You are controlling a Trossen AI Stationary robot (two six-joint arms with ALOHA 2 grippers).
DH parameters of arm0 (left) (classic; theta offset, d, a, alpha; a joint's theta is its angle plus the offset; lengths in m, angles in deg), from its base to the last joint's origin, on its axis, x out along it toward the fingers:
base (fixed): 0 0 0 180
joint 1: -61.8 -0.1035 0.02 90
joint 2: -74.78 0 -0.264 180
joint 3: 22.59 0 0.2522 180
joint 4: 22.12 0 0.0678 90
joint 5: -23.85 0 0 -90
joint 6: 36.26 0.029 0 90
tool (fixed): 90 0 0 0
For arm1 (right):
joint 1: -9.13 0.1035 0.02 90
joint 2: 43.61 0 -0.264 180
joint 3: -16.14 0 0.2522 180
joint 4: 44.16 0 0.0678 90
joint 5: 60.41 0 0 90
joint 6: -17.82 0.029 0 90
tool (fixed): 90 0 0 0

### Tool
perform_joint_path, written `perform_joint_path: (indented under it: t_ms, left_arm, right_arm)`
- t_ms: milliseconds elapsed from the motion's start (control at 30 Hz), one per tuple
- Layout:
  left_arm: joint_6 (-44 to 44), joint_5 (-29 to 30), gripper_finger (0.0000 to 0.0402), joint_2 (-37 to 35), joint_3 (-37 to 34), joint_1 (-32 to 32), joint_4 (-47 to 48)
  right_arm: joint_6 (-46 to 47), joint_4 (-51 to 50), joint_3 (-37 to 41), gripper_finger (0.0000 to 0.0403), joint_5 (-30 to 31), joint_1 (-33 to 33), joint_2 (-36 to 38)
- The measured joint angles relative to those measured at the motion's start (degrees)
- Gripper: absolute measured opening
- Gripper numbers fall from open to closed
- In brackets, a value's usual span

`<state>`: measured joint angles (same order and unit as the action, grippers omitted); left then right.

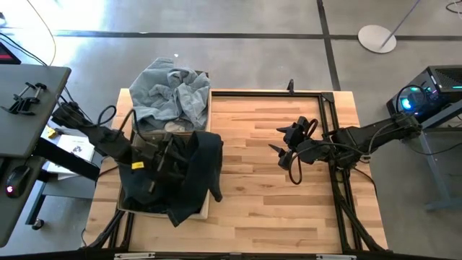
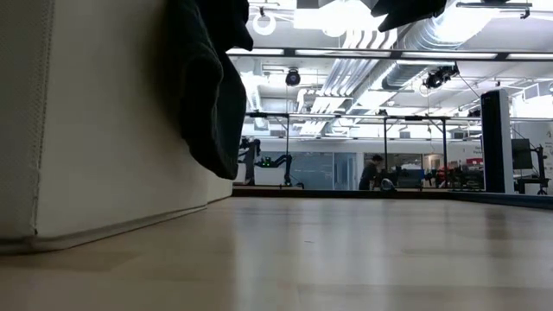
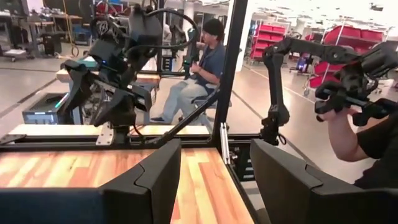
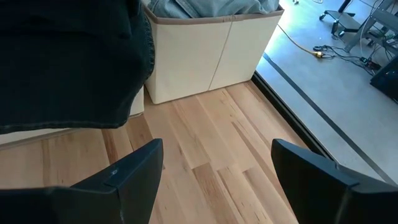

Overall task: Sort clothes
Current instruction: Put the black pants into the bottom brown laundry organizer

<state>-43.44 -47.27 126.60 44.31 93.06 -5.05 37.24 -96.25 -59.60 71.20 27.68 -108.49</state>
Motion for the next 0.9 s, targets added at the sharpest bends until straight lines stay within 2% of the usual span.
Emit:
perform_joint_path:
  t_ms: [67, 200, 300, 400, 500, 633, 800, 900]
  left_arm:
    - [2.54, 0.09, 0.0183, 1.02, -0.02, 0.0, -1.91]
    - [15.78, 1.33, 0.0183, 4.07, -0.02, 0.0, -12.92]
    - [22.34, 1.33, 0.0183, 6.72, 0.04, -0.92, -19.14]
    - [23.17, 1.34, 0.0179, 9.7, 0.03, -3.7, -18.98]
    - [19.26, 1.53, 0.017, 13.19, 2.81, -7.72, -14.38]
    - [11.0, 2.2, 0.0152, 18.67, 11.03, -12.62, 0.37]
    - [-2.84, 4.84, 0.0128, 24.11, 24.08, -16.21, 32.5]
    - [-13.61, 4.64, 0.0116, 26.0, 28.97, -16.02, 50.65]
  right_arm:
    - [-0.02, 0.0, 0.0, 0.0286, 0.0, 0.0, 0.0]
    - [-0.09, 0.04, 0.0, 0.0286, 0.0, 0.0, 0.0]
    - [0.02, 0.42, 0.0, 0.0286, 0.0, -0.07, 0.0]
    - [-0.01, 0.82, 0.0, 0.0286, 0.03, -0.07, -0.38]
    - [-0.3, 1.55, 0.0, 0.0286, 0.02, -0.29, -1.19]
    - [-0.38, 2.27, 0.0, 0.0286, -0.16, -0.93, -2.65]
    - [-0.37, 1.18, 0.02, 0.0286, -0.15, -0.94, -3.61]
    - [-0.37, 0.85, 0.02, 0.0286, -0.09, -0.94, -3.65]
